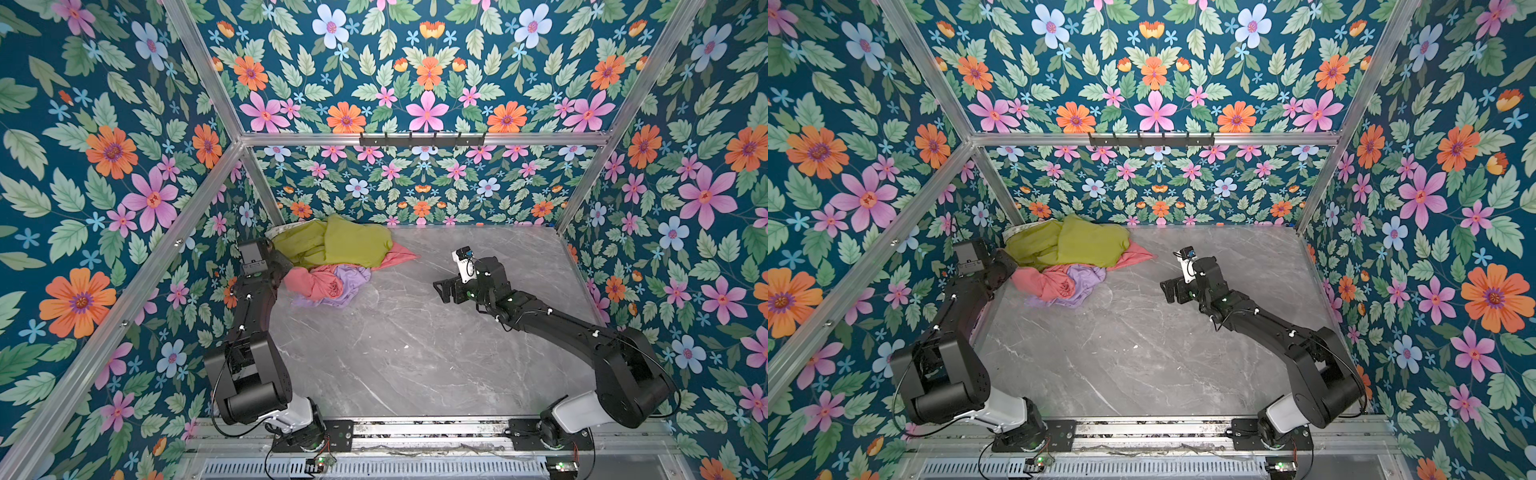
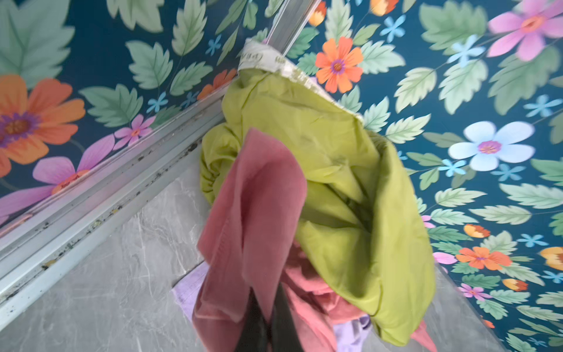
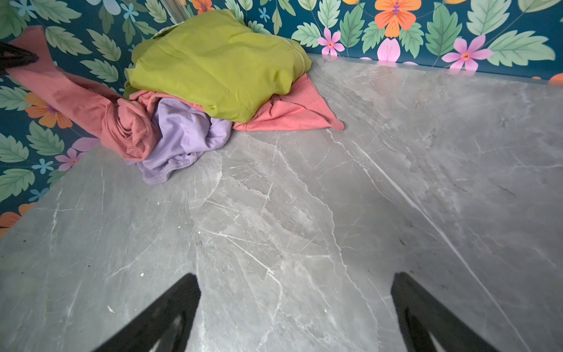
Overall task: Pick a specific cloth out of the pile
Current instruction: 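Lift the pink cloth upward with the left gripper while the right arm advances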
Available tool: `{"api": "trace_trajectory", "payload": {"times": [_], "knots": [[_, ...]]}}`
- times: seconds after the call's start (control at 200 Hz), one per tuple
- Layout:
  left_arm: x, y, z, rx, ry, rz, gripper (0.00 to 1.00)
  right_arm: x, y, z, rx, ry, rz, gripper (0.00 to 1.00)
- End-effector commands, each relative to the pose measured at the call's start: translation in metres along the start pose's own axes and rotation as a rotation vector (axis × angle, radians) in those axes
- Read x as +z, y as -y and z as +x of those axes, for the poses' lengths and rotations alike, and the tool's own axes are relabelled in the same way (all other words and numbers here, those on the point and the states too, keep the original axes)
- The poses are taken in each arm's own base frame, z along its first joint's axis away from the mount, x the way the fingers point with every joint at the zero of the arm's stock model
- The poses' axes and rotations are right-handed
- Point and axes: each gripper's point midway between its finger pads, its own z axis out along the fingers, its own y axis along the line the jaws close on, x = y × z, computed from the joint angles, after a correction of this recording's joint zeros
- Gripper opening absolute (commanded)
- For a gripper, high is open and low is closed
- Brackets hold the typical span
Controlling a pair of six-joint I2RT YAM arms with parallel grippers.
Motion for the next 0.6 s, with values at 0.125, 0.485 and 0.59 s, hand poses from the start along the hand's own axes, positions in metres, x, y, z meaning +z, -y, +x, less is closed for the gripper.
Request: {"api": "trace_trajectory", "payload": {"times": [0.125, 0.485, 0.59], "knots": [[-0.027, 0.051, -0.019, 0.009, 0.037, 0.112, 0.00, 0.007, -0.022, 0.003, -0.010, -0.030, -0.046, 1.00], [-0.054, 0.103, -0.055, -0.018, 0.075, 0.273, 0.00, 0.020, -0.064, -0.003, -0.053, -0.053, -0.151, 0.99], [-0.060, 0.115, -0.064, -0.026, 0.088, 0.314, 0.00, 0.023, -0.077, -0.006, -0.060, -0.065, -0.194, 0.98]]}}
